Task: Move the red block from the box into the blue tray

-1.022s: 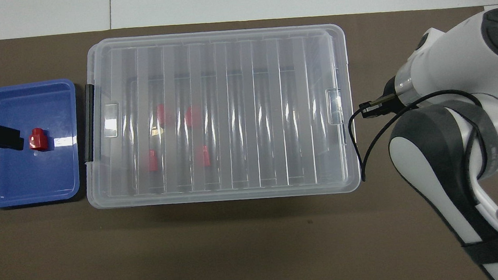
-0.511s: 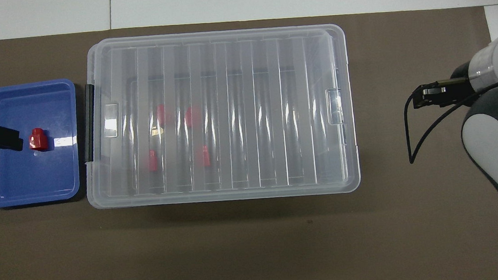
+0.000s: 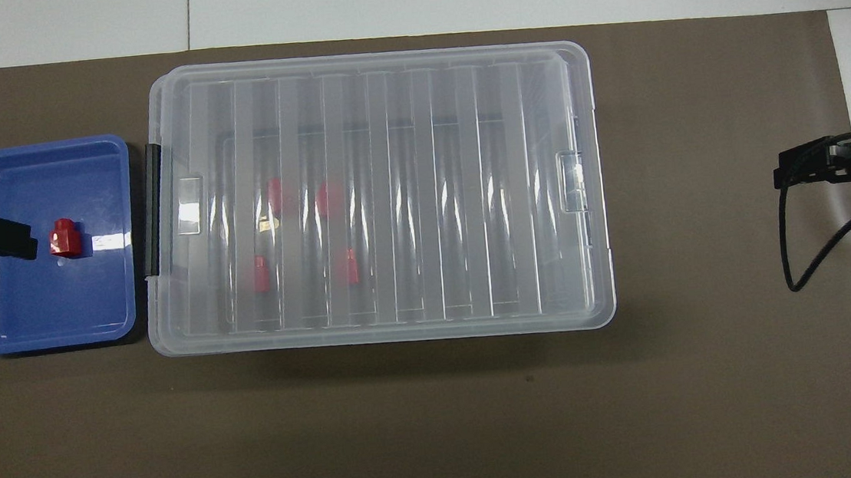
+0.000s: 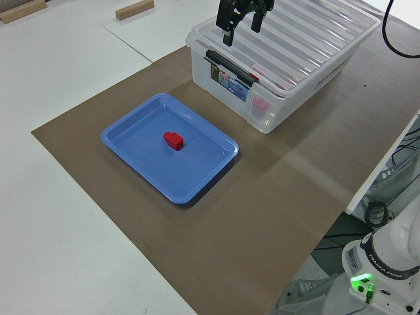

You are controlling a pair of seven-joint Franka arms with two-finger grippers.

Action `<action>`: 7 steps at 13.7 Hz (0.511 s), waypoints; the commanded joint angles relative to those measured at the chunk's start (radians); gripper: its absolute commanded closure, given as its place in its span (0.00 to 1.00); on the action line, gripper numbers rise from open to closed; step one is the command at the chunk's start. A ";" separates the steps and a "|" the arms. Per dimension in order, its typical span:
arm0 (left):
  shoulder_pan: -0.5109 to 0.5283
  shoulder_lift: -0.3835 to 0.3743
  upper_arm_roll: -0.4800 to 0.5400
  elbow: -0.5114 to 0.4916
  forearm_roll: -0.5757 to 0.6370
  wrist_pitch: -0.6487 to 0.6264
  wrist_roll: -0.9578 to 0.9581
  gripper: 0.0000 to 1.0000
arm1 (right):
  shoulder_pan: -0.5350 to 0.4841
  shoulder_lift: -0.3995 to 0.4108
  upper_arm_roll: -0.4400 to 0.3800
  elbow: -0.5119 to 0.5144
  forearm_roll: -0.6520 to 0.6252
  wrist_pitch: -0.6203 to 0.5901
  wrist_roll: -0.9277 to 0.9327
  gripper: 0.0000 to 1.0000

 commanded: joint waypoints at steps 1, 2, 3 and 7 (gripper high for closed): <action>-0.006 -0.022 0.007 -0.017 0.011 -0.012 -0.005 0.00 | 0.011 0.014 -0.004 0.082 -0.006 -0.078 0.031 0.00; -0.006 -0.022 0.007 -0.017 0.011 -0.012 -0.005 0.00 | 0.013 0.019 -0.004 0.088 -0.004 -0.080 0.031 0.00; -0.006 -0.022 0.007 -0.017 0.011 -0.012 -0.005 0.00 | 0.013 0.022 -0.005 0.090 -0.004 -0.080 0.031 0.00; -0.006 -0.022 0.007 -0.017 0.011 -0.012 -0.005 0.00 | 0.042 0.022 -0.030 0.090 -0.012 -0.083 0.031 0.00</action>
